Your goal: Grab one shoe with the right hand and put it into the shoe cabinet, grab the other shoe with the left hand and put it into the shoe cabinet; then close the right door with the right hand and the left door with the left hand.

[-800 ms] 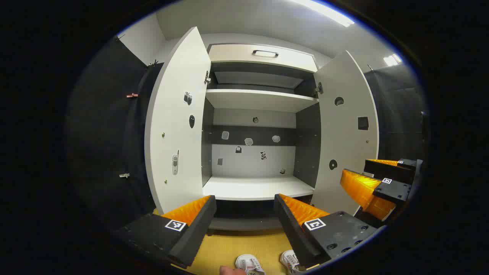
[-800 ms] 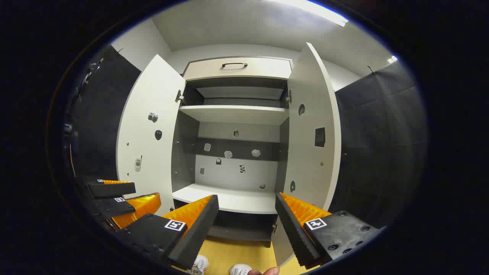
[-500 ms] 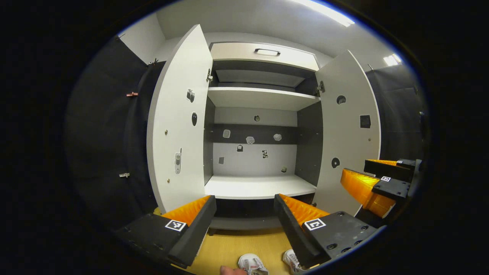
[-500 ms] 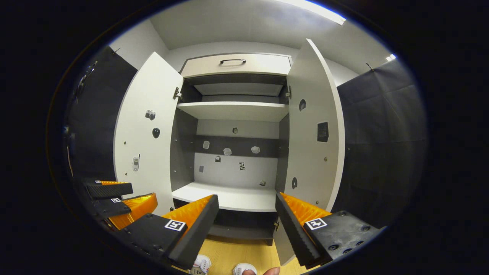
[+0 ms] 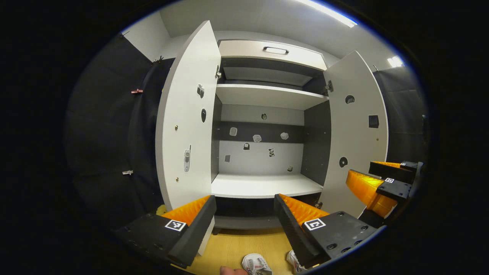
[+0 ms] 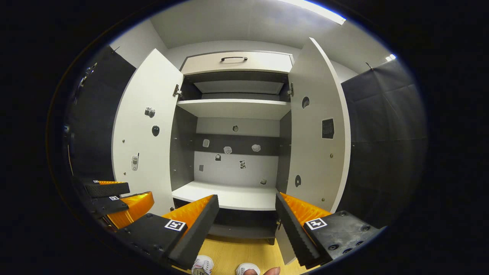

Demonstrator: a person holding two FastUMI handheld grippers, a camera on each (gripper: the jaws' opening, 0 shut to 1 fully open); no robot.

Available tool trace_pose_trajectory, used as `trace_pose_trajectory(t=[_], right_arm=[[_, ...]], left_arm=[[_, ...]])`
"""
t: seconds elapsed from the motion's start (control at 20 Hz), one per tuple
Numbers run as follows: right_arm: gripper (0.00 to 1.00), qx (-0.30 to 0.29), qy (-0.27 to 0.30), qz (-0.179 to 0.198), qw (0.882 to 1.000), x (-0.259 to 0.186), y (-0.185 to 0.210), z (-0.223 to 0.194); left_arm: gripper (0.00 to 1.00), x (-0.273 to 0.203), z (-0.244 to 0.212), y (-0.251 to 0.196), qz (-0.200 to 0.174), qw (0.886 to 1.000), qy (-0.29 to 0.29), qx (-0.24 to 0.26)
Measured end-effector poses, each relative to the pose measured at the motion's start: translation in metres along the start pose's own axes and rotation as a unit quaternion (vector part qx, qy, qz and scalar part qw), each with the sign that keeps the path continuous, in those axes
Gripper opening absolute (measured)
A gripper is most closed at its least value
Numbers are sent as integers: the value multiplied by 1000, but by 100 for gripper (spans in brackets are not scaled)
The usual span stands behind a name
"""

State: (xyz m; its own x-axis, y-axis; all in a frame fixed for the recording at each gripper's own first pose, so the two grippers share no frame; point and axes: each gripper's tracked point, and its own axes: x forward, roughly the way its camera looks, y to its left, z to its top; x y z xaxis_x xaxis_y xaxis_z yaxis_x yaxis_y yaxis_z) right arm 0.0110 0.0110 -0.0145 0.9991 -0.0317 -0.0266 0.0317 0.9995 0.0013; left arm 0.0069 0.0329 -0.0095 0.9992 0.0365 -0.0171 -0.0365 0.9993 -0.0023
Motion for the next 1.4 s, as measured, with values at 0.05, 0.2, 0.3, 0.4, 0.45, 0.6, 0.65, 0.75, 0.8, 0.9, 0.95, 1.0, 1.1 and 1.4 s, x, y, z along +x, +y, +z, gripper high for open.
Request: trace_pose_trajectory(t=[0.05, 0.2, 0.3, 0.4, 0.45, 0.6, 0.65, 0.75, 0.8, 0.9, 0.95, 1.0, 1.1, 1.4], right_arm=[[97, -1, 2, 1, 1000, -1, 0, -1], [98, 1, 15, 4, 1000, -3, 3, -8], [98, -1, 32, 9, 999, -6, 5, -20], [98, 2, 57, 14, 998, -12, 7, -37], [98, 8, 71, 17, 997, -16, 9, -47], [98, 27, 119, 28, 992, -31, 14, -88], [98, 28, 137, 32, 990, -37, 17, -105], [98, 25, 172, 37, 984, -50, 20, -138], [98, 26, 192, 39, 980, -57, 22, -156], [98, 31, 235, 40, 971, -73, 24, -195], [98, 32, 257, 38, 965, -81, 23, -216], [99, 34, 279, 37, 959, -89, 23, -236], [99, 40, 328, 37, 943, -106, 24, -277], [44, 75, 416, 2, 906, -135, 12, -374]], left_arm=[[96, -1, 0, 1, 1, 1000, 0, 4], [96, -3, 0, 4, 4, 1000, -3, 15], [96, -6, 1, 4, 2, 1000, -6, 20], [96, -9, -1, 5, 3, 1000, -6, 22], [96, -10, -1, 6, 4, 1000, -6, 22], [96, -16, -4, 7, 7, 1000, -7, 22], [96, -18, -5, 8, 8, 1000, -7, 21], [96, -22, -7, 8, 9, 1000, -5, 21], [96, -24, -9, 11, 11, 1000, -4, 22], [96, -27, -10, 14, 18, 1000, -5, 22], [96, -28, -12, 15, 19, 1000, -5, 20], [96, -30, -14, 16, 20, 1000, -3, 18], [96, -31, -18, 18, 21, 1000, 3, 16], [96, -36, -34, 27, 30, 999, 20, 18]])
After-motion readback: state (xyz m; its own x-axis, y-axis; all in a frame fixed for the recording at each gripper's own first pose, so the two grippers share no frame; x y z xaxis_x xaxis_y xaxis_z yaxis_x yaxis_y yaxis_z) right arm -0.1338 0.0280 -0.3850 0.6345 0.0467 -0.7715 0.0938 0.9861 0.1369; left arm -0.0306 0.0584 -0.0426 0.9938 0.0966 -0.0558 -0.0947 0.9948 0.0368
